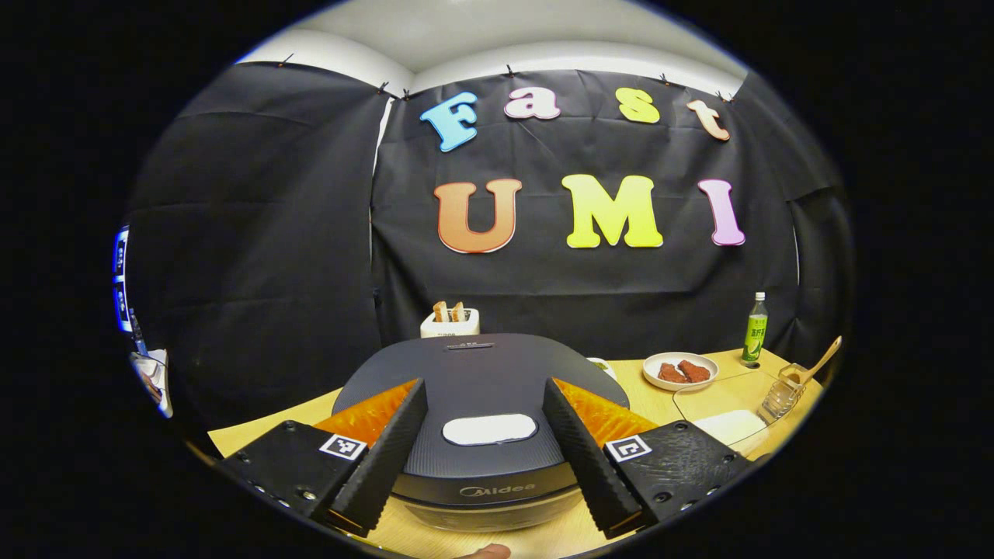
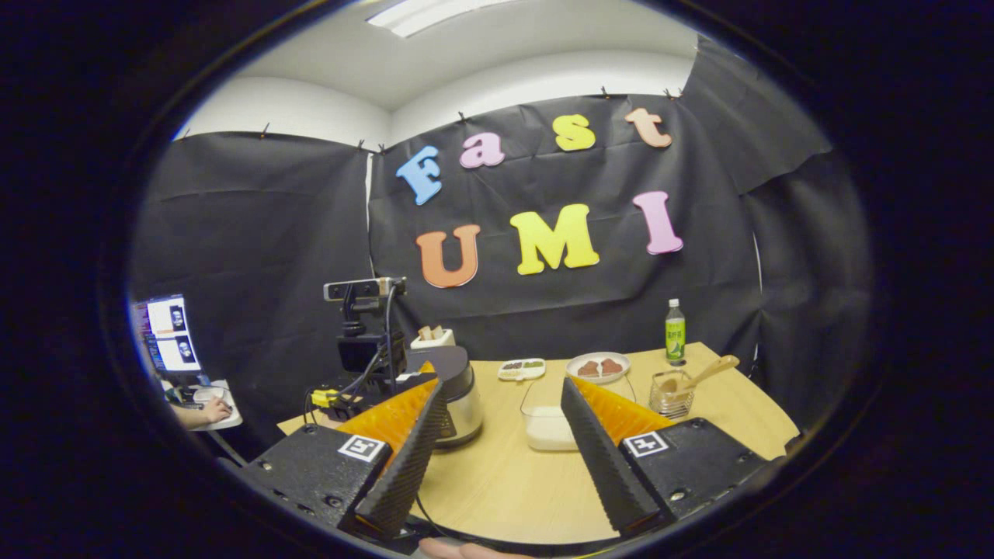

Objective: Close the left gripper, press the button to open the rice cooker; take a wooden spoon from the chopstick holder with the right hand, scoop a spoonful of rice and pour it into the rice cooker, then put the wooden spoon back into the chopstick holder.

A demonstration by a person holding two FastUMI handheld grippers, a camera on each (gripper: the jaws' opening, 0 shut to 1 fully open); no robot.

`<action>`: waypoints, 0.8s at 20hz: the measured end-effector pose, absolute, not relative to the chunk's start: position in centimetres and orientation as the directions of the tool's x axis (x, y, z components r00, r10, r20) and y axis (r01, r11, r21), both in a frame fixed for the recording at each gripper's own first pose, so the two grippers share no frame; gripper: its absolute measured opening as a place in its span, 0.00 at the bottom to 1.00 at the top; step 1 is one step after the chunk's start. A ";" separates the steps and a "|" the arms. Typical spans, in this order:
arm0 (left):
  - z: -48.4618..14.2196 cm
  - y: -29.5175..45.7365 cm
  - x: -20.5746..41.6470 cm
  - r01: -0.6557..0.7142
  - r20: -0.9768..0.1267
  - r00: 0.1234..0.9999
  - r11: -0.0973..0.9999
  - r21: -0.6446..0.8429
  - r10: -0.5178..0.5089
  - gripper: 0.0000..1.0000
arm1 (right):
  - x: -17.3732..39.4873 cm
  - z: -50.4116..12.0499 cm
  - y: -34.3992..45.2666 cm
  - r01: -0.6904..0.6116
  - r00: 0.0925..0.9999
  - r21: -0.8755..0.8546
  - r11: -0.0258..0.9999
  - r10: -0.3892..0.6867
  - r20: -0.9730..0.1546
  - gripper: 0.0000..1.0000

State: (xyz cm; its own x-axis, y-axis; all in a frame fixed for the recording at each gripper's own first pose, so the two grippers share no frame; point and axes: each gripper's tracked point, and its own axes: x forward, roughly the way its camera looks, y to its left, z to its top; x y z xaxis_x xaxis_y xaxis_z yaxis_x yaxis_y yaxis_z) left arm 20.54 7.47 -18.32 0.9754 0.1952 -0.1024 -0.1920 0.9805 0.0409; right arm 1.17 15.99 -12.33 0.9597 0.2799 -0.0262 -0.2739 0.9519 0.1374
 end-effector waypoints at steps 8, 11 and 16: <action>-12.1 5.2 14.8 -0.128 -0.077 0.988 0.989 0.073 0.134 0.95 | 1.2 -11.2 12.9 -0.225 0.974 0.103 0.969 0.227 0.001 0.96; -9.0 3.0 11.4 -0.098 -0.020 0.995 0.993 0.069 0.100 0.94 | 0.8 -10.7 11.3 -0.198 0.980 0.075 0.977 0.198 0.014 0.96; -5.8 0.6 5.0 -0.045 0.048 0.998 0.998 0.047 0.043 0.96 | -0.3 -9.2 7.8 -0.130 0.991 0.025 0.991 0.129 0.035 0.96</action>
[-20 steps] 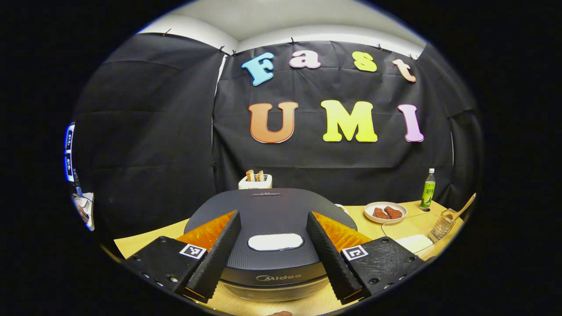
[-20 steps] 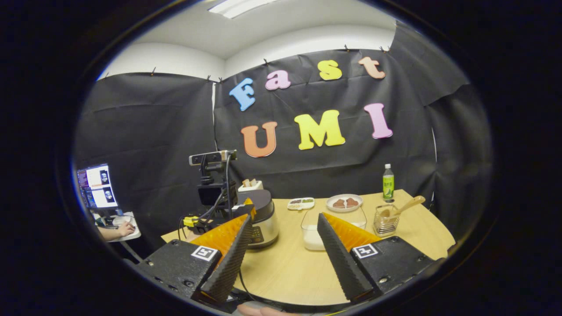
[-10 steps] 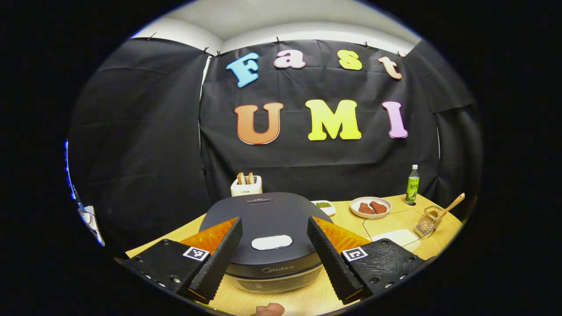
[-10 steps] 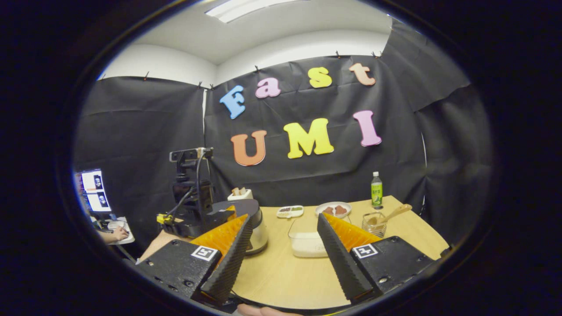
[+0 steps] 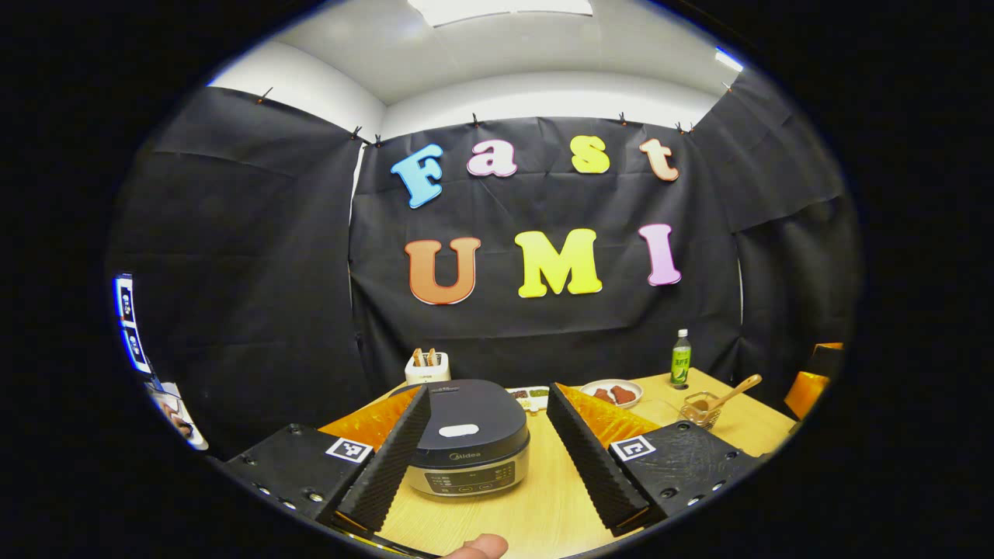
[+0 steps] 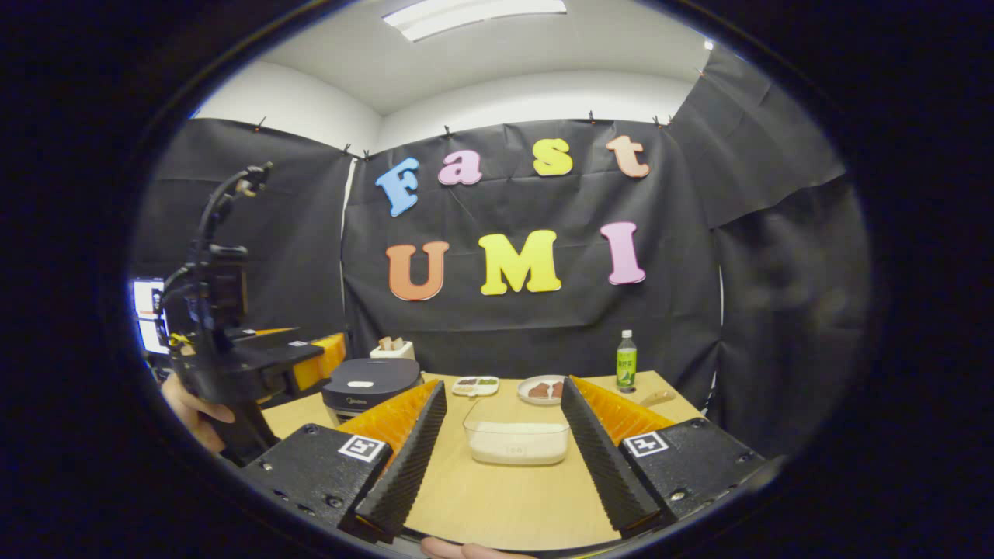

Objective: Close the left gripper, press the button to open the rice cooker; take a wooden spoon from the chopstick holder with the right hand, scoop a spoonful of rice and pour it into the rice cooker, then put the wooden spoon back into the chopstick holder.

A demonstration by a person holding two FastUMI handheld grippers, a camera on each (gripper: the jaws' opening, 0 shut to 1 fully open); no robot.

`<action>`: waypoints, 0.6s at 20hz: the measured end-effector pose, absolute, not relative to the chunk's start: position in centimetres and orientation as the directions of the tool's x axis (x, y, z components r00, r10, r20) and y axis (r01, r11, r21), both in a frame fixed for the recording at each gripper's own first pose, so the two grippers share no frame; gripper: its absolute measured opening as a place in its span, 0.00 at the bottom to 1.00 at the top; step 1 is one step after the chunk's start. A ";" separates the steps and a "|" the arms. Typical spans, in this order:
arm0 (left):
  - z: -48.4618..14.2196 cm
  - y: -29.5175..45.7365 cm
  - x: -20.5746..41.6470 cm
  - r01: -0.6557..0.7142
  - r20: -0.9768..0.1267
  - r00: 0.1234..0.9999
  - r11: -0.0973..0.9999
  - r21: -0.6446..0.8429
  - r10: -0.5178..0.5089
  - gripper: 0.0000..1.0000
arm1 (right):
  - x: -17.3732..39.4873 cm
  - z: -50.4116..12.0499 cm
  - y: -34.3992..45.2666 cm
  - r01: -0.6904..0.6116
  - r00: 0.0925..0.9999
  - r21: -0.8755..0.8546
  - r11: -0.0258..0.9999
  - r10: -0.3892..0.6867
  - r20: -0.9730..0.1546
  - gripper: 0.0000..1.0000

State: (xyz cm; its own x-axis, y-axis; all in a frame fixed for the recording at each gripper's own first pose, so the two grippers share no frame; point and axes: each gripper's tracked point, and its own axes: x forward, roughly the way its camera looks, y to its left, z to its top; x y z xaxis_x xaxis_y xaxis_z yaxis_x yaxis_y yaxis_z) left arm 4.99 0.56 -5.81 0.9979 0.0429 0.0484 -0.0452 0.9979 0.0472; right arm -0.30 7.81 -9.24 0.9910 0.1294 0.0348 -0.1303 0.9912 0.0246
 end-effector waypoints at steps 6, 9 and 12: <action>-5.2 0.2 -1.0 -0.069 0.044 0.997 0.997 0.034 0.068 0.96 | -2.4 -6.9 6.1 -0.098 0.992 0.010 0.995 0.097 0.076 0.90; -6.5 -0.9 -3.1 -0.023 0.039 0.999 1.000 0.011 0.022 0.96 | -3.2 -6.9 5.6 -0.087 0.993 -0.014 0.996 0.088 0.073 0.90; -6.8 0.0 -4.8 -0.028 0.054 0.998 1.000 -0.012 0.029 0.96 | -3.9 -6.9 5.4 -0.089 0.993 -0.020 0.996 0.090 0.077 0.90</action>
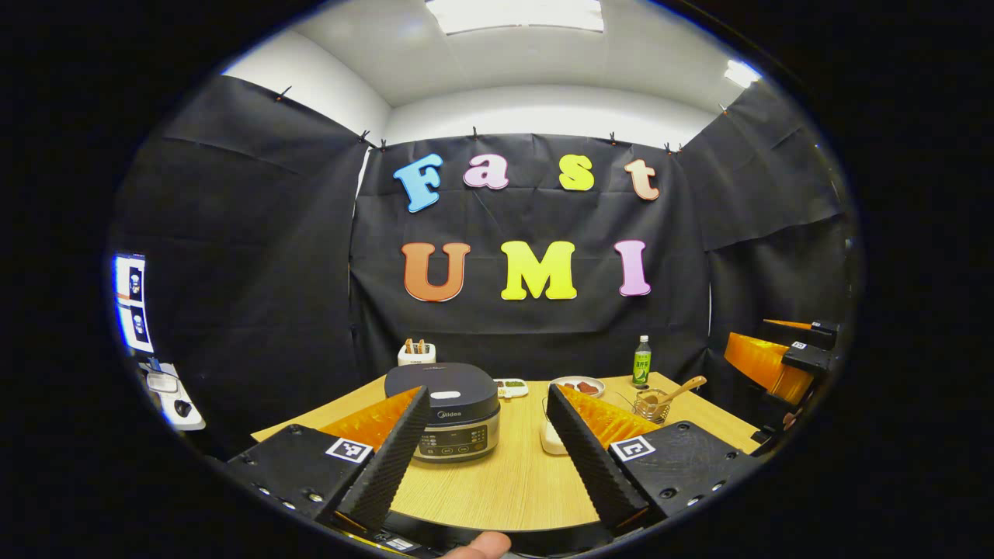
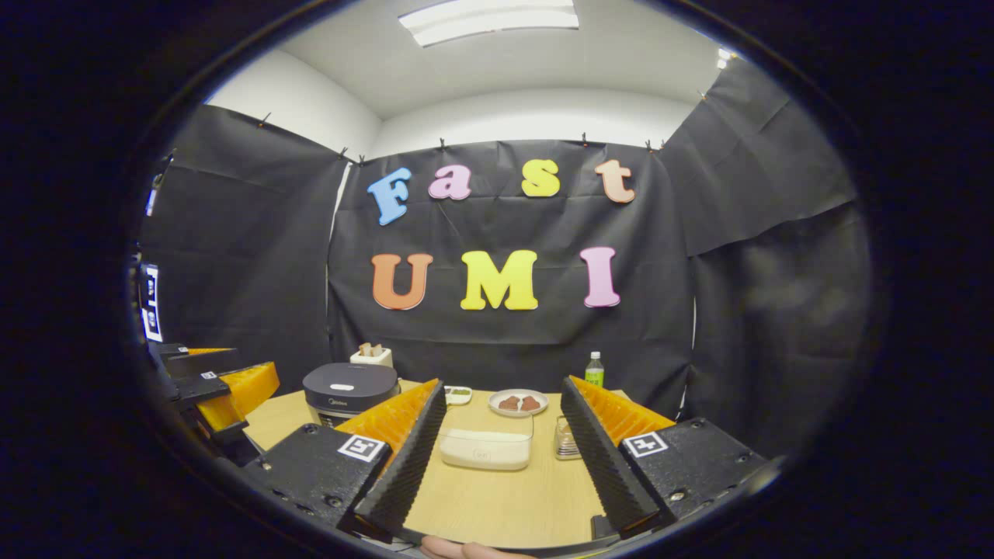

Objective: Close the left gripper, press the button to open the rice cooker; take a wooden spoon from the chopstick holder with the right hand, scoop a spoonful of rice and pour it into the rice cooker, then put the wooden spoon back into the chopstick holder.

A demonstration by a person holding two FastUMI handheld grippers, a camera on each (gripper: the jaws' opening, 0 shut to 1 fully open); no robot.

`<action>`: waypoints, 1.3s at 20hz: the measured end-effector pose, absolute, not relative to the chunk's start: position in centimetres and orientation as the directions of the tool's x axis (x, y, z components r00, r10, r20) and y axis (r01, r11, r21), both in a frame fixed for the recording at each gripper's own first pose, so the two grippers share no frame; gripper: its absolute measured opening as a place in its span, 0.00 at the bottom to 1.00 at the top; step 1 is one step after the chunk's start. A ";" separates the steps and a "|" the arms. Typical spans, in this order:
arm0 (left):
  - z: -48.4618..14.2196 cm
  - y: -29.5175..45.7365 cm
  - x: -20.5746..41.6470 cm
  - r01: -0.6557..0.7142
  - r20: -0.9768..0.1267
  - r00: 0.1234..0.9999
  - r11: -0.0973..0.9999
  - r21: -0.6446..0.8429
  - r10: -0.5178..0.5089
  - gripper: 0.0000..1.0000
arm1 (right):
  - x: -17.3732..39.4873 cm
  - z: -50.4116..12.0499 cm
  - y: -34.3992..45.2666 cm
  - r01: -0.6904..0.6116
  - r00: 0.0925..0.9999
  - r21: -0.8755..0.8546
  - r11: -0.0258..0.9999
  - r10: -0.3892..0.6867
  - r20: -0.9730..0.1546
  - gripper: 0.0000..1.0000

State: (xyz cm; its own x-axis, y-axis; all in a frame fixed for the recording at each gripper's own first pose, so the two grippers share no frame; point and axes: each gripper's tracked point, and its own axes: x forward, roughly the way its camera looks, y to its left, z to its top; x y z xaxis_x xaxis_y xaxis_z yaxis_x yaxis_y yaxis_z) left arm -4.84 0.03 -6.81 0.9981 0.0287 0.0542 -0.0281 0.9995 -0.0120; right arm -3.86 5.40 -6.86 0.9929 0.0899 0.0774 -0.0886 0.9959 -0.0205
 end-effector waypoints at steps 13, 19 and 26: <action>-6.4 0.3 -5.9 -0.028 0.078 0.997 1.000 -0.003 0.028 0.96 | -4.9 -6.2 3.7 -0.062 0.991 -0.033 0.998 0.065 0.117 0.96; -5.9 -0.1 -5.8 -0.044 0.098 0.994 0.999 0.020 0.042 0.96 | -5.2 -6.3 3.3 -0.061 0.990 -0.032 0.998 0.065 0.126 0.96; -5.6 -1.3 -5.7 -0.054 0.111 0.993 0.995 0.083 0.044 0.96 | -4.7 -6.4 2.0 -0.029 0.992 -0.021 0.999 0.031 0.120 0.96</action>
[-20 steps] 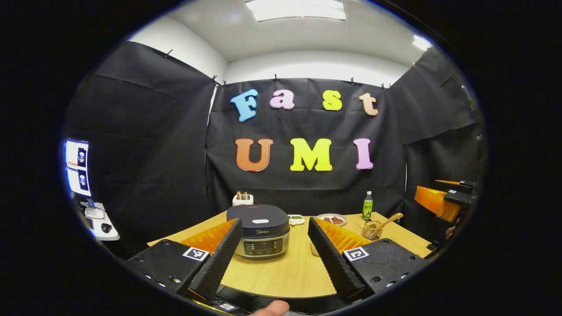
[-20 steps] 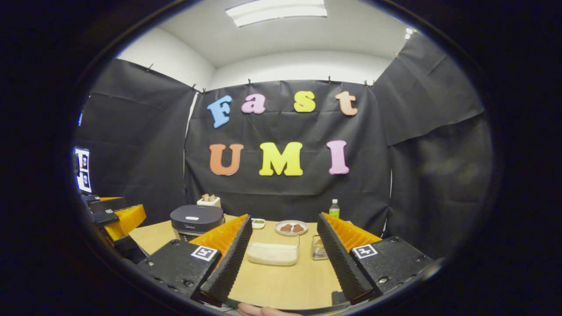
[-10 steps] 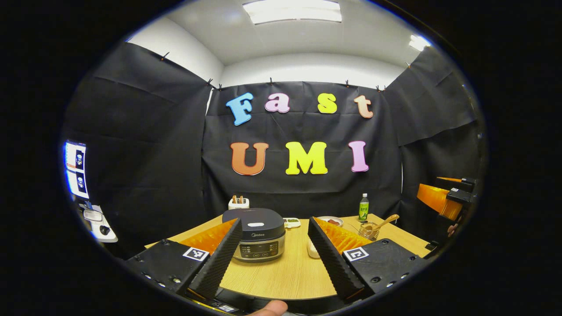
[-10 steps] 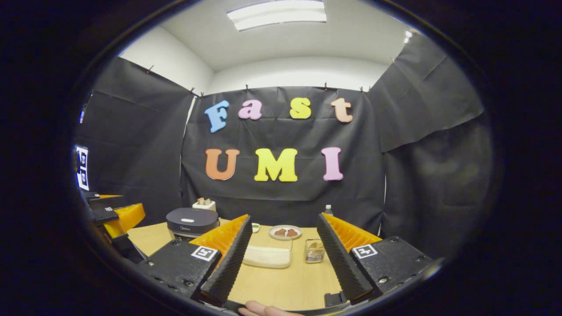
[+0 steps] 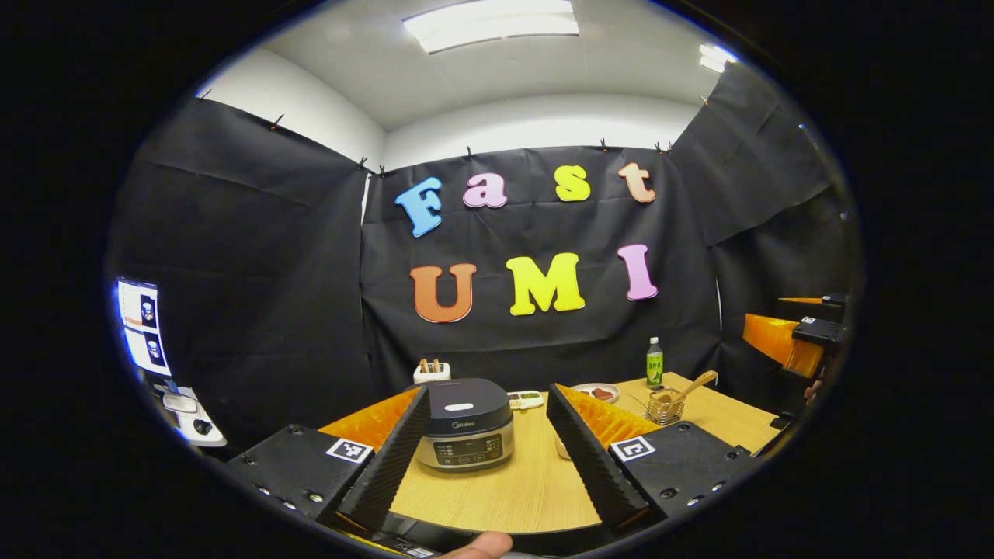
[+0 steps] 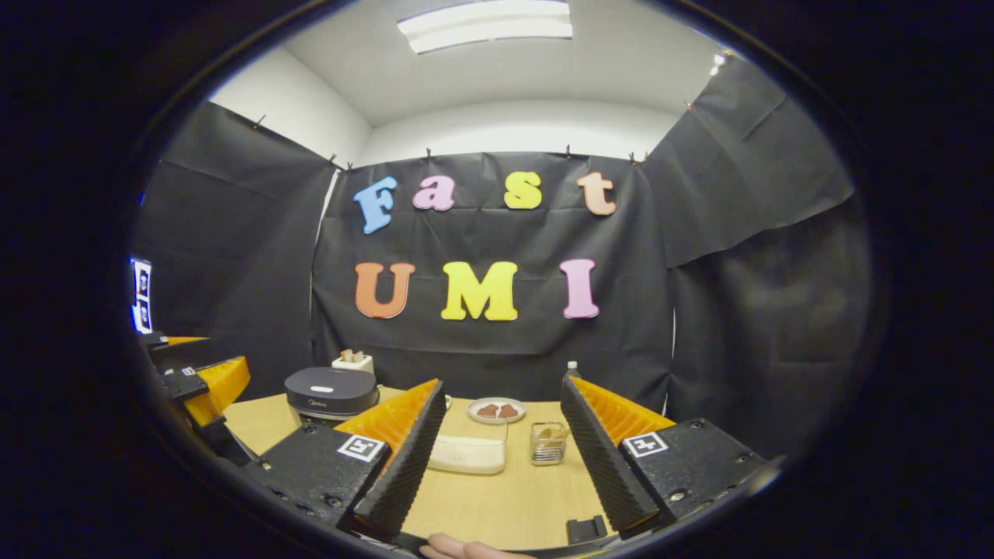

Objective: Close the left gripper, press the button to open the rice cooker; take a wooden spoon from the chopstick holder with the right hand, scoop a spoonful of rice and pour it into the rice cooker, then put the wooden spoon back into the chopstick holder.

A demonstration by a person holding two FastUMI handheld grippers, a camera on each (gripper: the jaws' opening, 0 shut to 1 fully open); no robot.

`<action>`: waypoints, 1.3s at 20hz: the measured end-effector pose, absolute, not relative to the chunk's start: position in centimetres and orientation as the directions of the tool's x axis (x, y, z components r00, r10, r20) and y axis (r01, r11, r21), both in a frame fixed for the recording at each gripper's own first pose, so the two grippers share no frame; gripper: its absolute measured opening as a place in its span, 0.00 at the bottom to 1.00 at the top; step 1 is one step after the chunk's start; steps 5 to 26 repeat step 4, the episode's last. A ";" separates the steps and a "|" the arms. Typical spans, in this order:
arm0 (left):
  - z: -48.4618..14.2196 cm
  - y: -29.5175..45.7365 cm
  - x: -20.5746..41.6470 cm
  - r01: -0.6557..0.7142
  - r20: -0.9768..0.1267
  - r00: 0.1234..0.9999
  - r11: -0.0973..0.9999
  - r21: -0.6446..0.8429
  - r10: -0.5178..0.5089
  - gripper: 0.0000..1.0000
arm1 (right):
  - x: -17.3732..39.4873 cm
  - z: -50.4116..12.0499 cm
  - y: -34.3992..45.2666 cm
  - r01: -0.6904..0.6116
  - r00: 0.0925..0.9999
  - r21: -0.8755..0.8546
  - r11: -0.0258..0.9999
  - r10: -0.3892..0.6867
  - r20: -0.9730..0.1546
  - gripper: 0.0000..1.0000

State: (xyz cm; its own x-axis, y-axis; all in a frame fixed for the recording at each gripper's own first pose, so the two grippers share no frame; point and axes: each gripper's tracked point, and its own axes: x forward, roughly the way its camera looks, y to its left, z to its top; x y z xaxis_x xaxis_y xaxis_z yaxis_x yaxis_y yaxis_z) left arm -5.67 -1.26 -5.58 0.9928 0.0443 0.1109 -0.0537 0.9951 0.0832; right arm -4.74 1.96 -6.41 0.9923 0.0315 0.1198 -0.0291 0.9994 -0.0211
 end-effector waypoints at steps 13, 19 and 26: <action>-5.5 -1.2 -5.6 -0.055 0.109 0.993 0.996 0.076 0.047 0.96 | -4.7 -6.8 2.0 -0.048 0.993 -0.013 0.999 0.049 0.109 0.96; -5.5 -1.2 -5.6 -0.055 0.109 0.993 0.996 0.076 0.047 0.96 | -4.7 -6.8 2.0 -0.048 0.993 -0.013 0.999 0.049 0.109 0.96; -5.5 -1.2 -5.6 -0.055 0.109 0.993 0.996 0.076 0.047 0.96 | -4.7 -6.8 2.0 -0.048 0.993 -0.013 0.999 0.049 0.109 0.96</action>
